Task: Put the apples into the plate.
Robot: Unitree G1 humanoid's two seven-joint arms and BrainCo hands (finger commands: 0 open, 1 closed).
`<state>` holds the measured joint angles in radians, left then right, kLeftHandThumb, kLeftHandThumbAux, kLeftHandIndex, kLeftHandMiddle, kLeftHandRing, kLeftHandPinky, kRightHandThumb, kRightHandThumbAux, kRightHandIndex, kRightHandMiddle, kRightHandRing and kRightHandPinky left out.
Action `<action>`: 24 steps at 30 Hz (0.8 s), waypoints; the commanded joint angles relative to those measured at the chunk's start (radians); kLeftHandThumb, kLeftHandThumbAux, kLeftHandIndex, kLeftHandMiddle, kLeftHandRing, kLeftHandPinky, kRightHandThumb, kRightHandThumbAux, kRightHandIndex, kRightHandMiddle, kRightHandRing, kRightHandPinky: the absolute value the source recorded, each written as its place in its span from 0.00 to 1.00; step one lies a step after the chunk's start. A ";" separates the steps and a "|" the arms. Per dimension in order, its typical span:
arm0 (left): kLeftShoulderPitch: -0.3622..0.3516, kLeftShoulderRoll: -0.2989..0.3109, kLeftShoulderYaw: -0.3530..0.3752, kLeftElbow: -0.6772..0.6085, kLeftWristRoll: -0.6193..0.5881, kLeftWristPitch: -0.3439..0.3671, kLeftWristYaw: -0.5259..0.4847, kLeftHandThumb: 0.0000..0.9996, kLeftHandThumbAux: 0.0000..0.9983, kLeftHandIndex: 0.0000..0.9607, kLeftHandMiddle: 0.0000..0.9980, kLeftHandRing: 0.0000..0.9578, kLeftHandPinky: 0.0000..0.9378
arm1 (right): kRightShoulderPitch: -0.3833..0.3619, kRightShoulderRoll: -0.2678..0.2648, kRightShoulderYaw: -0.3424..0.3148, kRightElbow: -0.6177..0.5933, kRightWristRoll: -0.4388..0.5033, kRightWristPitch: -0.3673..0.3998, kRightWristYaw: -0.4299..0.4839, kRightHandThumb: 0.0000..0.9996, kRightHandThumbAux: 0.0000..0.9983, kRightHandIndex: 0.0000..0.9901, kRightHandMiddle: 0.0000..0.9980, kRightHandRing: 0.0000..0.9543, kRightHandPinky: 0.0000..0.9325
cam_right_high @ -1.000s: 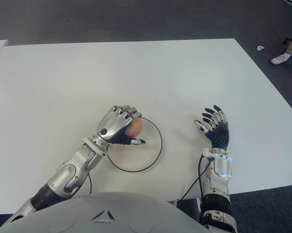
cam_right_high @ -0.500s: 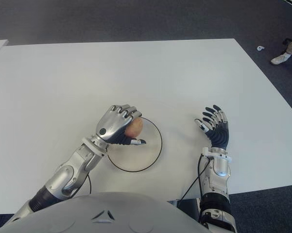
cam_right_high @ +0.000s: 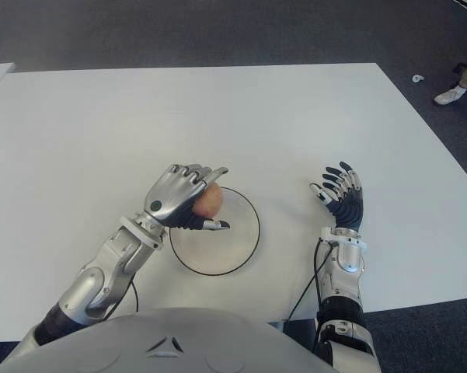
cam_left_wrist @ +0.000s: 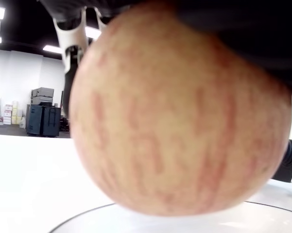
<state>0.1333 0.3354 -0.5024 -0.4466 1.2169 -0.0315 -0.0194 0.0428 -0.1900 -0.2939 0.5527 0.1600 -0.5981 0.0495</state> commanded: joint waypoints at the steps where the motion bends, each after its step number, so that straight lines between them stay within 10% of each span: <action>1: 0.014 -0.002 0.012 -0.037 0.024 0.020 -0.058 0.13 0.26 0.10 0.14 0.14 0.18 | 0.065 0.053 0.016 0.107 -0.009 0.048 -0.001 0.46 0.80 0.16 0.33 0.34 0.37; 24: 0.011 -0.020 0.032 -0.043 0.034 0.022 -0.113 0.10 0.23 0.05 0.04 0.05 0.12 | 0.051 0.048 0.015 0.127 -0.008 0.044 -0.001 0.46 0.80 0.16 0.33 0.34 0.37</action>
<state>0.1425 0.3161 -0.4783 -0.4826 1.2457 -0.0166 -0.1096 0.0246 -0.1960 -0.2939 0.5784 0.1605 -0.6036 0.0495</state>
